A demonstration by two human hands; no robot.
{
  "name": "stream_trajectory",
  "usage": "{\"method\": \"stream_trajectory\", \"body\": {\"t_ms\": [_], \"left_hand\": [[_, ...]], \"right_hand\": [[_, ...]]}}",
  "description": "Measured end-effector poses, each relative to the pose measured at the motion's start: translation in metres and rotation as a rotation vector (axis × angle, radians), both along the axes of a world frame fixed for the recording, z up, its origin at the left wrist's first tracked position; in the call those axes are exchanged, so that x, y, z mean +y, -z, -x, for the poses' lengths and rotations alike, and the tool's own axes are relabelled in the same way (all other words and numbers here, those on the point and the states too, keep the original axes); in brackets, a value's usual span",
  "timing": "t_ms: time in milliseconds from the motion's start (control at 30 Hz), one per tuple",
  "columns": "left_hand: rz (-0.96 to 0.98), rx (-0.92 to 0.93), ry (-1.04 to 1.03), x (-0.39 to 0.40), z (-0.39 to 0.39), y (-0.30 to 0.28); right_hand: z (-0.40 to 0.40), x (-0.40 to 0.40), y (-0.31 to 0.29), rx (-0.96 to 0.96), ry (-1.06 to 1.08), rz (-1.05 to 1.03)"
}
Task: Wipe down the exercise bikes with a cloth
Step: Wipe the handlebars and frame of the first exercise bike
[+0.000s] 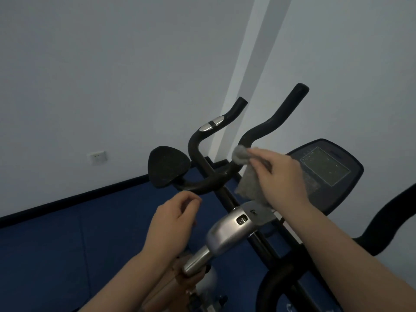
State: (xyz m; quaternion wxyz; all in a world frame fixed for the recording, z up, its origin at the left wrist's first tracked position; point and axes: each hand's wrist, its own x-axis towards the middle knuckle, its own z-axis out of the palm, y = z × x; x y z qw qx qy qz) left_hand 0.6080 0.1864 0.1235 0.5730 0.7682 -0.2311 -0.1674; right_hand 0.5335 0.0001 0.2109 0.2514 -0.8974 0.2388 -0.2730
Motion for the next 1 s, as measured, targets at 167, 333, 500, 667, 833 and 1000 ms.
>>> {"method": "stream_trajectory", "body": {"t_ms": [167, 333, 500, 667, 833, 1000], "left_hand": [[0.134, 0.013, -0.091, -0.004, 0.0, -0.007], [0.132, 0.037, -0.106, -0.003, 0.003, 0.006], [0.077, 0.065, -0.048, -0.01, 0.028, 0.02], [0.084, 0.05, 0.003, -0.023, 0.053, 0.02], [0.118, 0.025, -0.038, -0.02, 0.069, 0.022], [0.172, 0.128, -0.121, -0.024, 0.087, 0.026]], "right_hand": [[-0.041, 0.035, 0.04, 0.216, 0.092, 0.305], [-0.021, 0.037, 0.039, 0.215, -0.194, 0.27], [-0.015, 0.022, 0.026, 0.095, -0.047, 0.09], [0.002, 0.052, 0.044, 0.26, -0.212, 0.187], [0.037, 0.005, 0.003, 0.45, -0.392, 0.074], [0.062, 0.018, 0.039, 0.406, -0.064, 0.17]]}}
